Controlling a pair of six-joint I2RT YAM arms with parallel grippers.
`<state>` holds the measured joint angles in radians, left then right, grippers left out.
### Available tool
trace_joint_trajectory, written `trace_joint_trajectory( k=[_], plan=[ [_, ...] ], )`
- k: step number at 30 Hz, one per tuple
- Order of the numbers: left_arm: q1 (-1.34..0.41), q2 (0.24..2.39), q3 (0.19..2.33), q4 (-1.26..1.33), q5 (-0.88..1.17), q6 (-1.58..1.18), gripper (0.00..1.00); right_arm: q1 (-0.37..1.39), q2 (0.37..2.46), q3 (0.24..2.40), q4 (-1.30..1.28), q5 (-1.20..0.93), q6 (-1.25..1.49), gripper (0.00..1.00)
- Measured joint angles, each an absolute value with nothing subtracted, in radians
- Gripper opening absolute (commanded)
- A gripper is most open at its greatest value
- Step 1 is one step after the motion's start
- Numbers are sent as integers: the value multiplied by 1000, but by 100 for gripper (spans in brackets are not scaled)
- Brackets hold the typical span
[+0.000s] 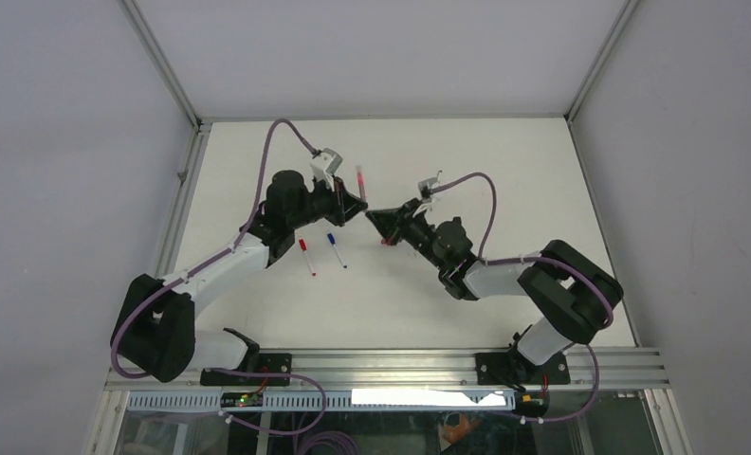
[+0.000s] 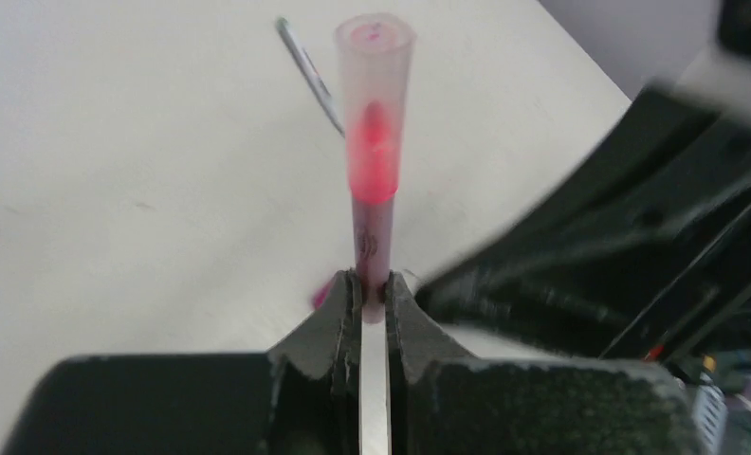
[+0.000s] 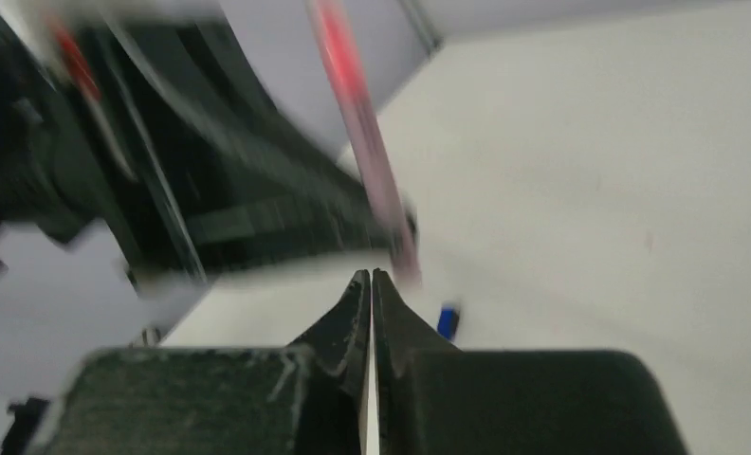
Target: Insert the pens into the pen caps
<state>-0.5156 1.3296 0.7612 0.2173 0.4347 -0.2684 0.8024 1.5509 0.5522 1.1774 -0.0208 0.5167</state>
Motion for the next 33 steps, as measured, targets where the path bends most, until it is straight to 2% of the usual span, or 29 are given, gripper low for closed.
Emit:
trace_joint_trajectory(
  k=[1,6,8,9,11,14,20,23,33],
  plan=[
    [-506,1325,781,201,418,-251,0,817,1565,535,1176,7,517,0],
    [-472,1264,859,345,350,-226,0,870,1629,488,976,-110,532,1],
    [-472,1229,865,377,350,-218,0,874,1625,489,936,-121,531,20],
    [-472,1214,863,384,350,-215,0,872,1615,492,915,-121,530,34],
    [-472,1201,848,390,350,-208,0,865,1588,502,883,-121,524,52],
    [-472,1195,792,364,350,-192,0,845,1496,519,845,-120,500,65],
    [-472,1197,729,281,408,-163,0,787,1261,606,755,-143,424,69],
    [-473,1213,719,273,467,-159,0,774,1211,695,733,-173,383,69],
    [-505,1258,719,256,580,-159,0,774,1327,813,710,-246,337,61]
  ],
)
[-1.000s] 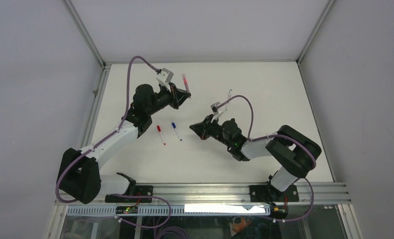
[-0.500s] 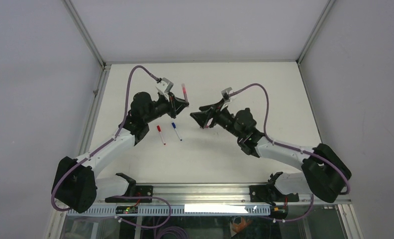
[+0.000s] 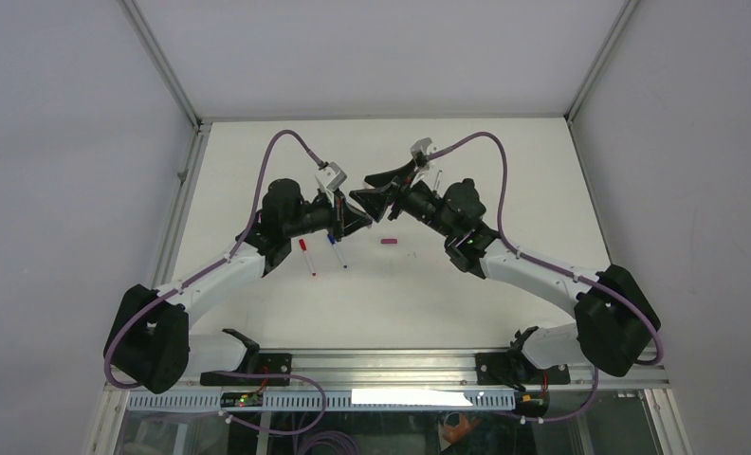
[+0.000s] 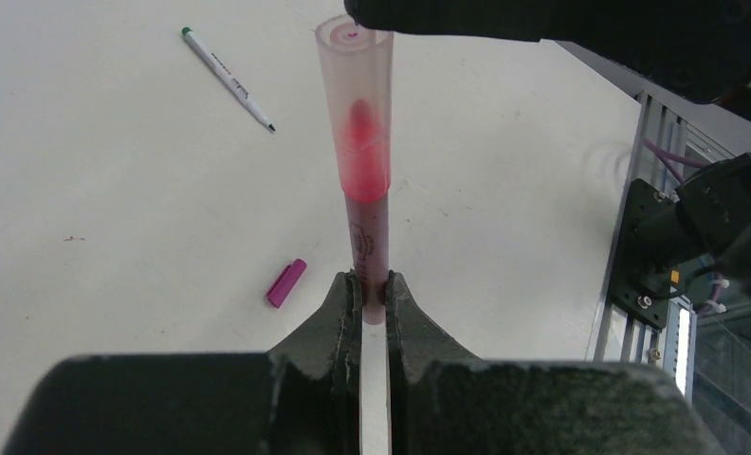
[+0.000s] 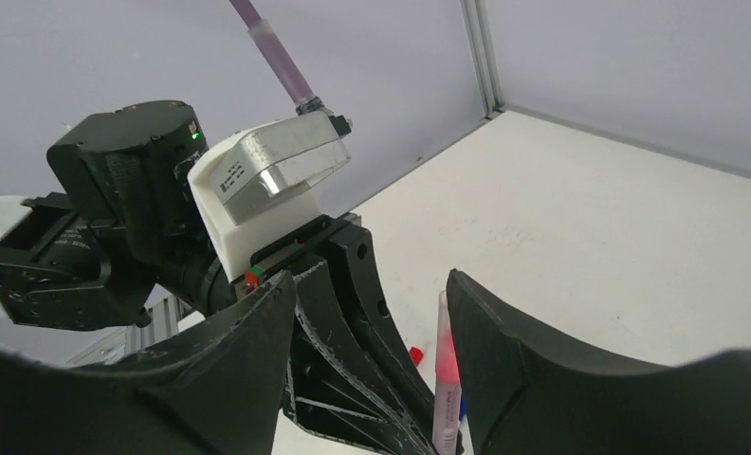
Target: Insert the pens into the pen caps
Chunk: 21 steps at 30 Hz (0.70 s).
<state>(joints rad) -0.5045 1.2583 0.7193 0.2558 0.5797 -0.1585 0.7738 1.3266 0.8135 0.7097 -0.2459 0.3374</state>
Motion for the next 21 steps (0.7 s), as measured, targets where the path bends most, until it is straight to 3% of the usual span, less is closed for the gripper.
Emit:
trace_joint_trajectory(
  k=[8,14,21],
  plan=[
    [-504,1257,708,238,588,-160,0,773,1353,815,702,-244,323,58],
    [-504,1256,708,235,599,-160,0,773,1354,815,702,-221,307,68],
    [-505,1255,708,236,613,-160,0,768,1354,754,743,-131,286,71]
  ],
)
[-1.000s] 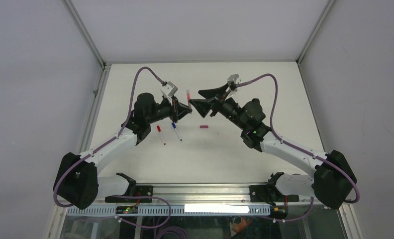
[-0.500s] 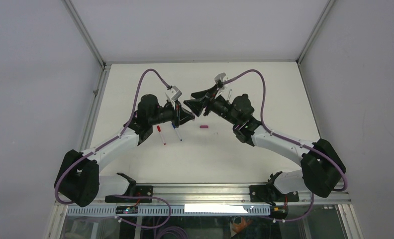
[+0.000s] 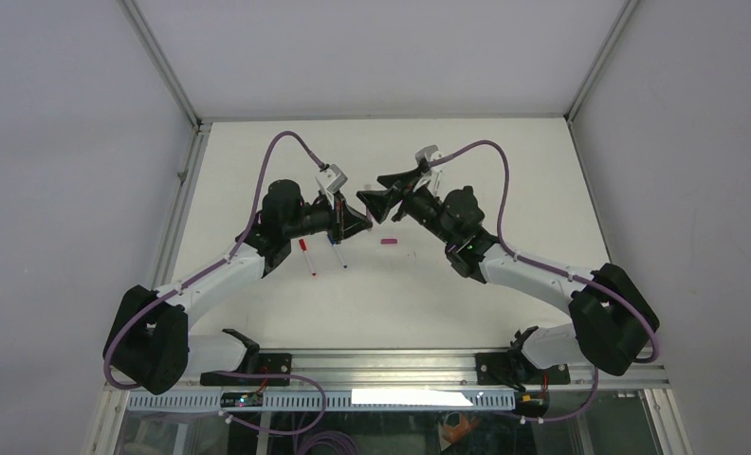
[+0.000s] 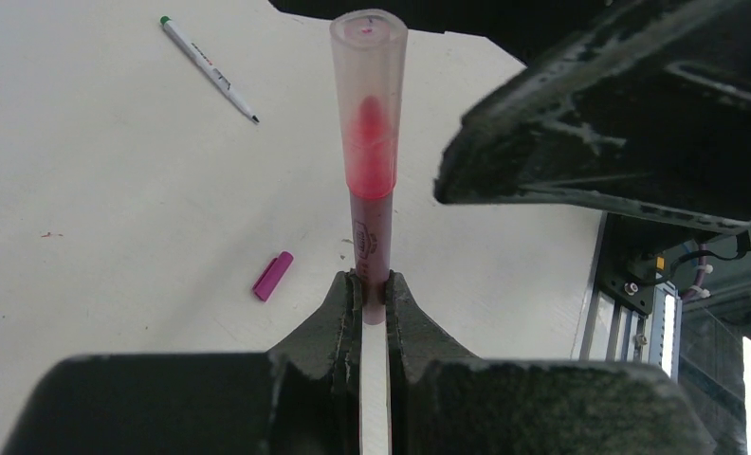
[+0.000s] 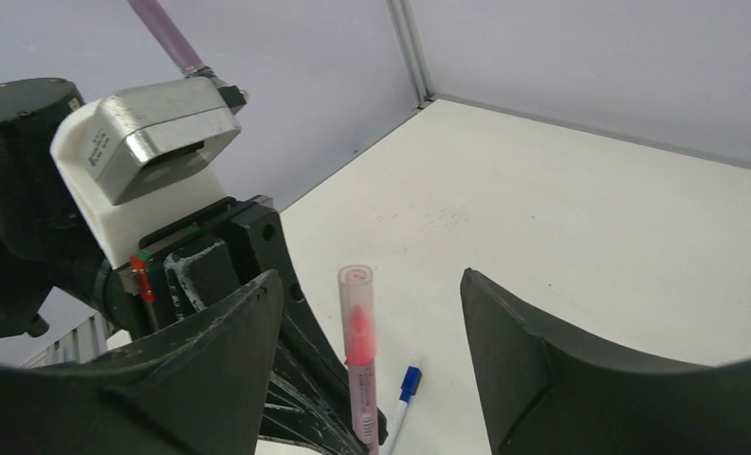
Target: Insert the pens into the pen caps
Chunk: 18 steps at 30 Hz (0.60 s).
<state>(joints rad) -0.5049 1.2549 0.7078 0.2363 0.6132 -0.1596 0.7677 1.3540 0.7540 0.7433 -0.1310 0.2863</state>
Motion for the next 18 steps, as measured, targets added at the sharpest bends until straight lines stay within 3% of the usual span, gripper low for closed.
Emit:
trace_joint_trajectory(
  k=[16,17,18],
  plan=[
    [-505,1255,708,236,633,-160,0,759,1393,750,761,-127,287,49],
    [-505,1255,708,236,633,-160,0,759,1397,752,758,-129,287,43],
    [-505,1255,708,236,634,-160,0,759,1402,756,756,-133,287,23]
  ],
)
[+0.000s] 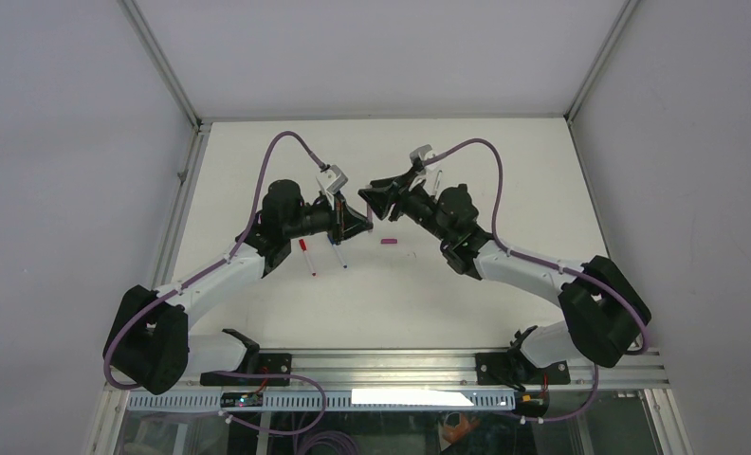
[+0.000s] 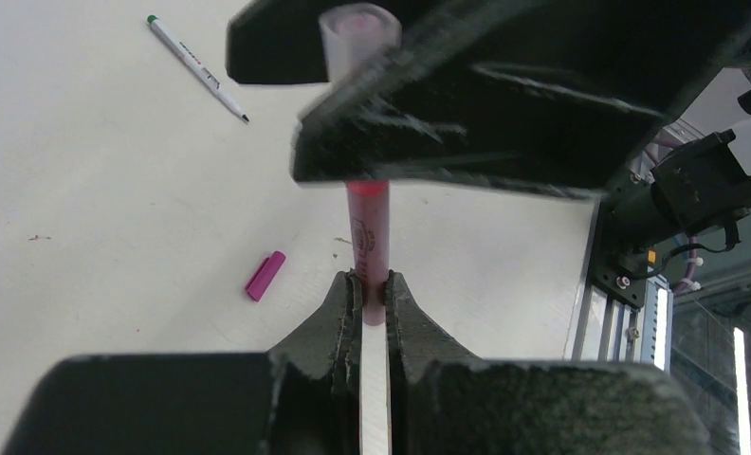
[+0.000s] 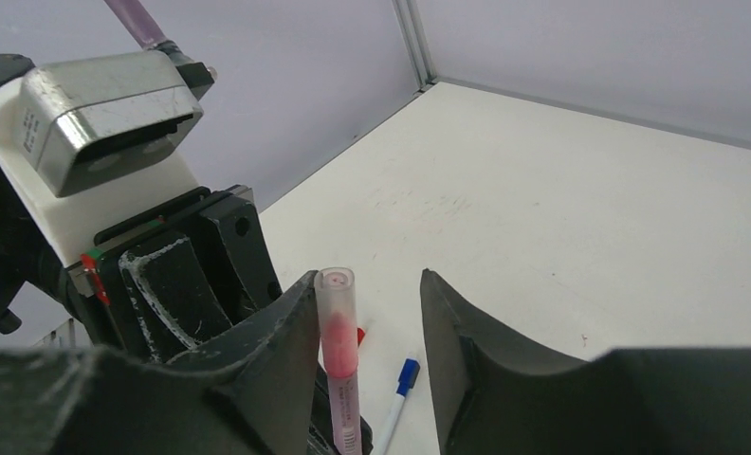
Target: Insert the pens into the pen caps
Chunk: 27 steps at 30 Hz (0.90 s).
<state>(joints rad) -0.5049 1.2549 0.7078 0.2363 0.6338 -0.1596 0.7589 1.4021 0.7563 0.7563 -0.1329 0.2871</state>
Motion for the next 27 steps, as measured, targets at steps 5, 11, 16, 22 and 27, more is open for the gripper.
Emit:
trace_joint_trajectory(
  k=[5,11,16,22,27],
  plan=[
    [-504,1255,708,235,629,-160,0,762,1412,780,736,-169,293,0],
    [-504,1255,709,236,619,-159,0,759,1415,781,735,-171,297,0],
    [-505,1256,710,259,617,-160,6,759,1415,781,748,-165,301,0],
    [-505,1288,712,297,620,-168,22,756,1415,781,744,-160,301,0],
    [-505,1305,717,342,627,-172,20,755,1416,781,738,-162,309,0]
  ],
)
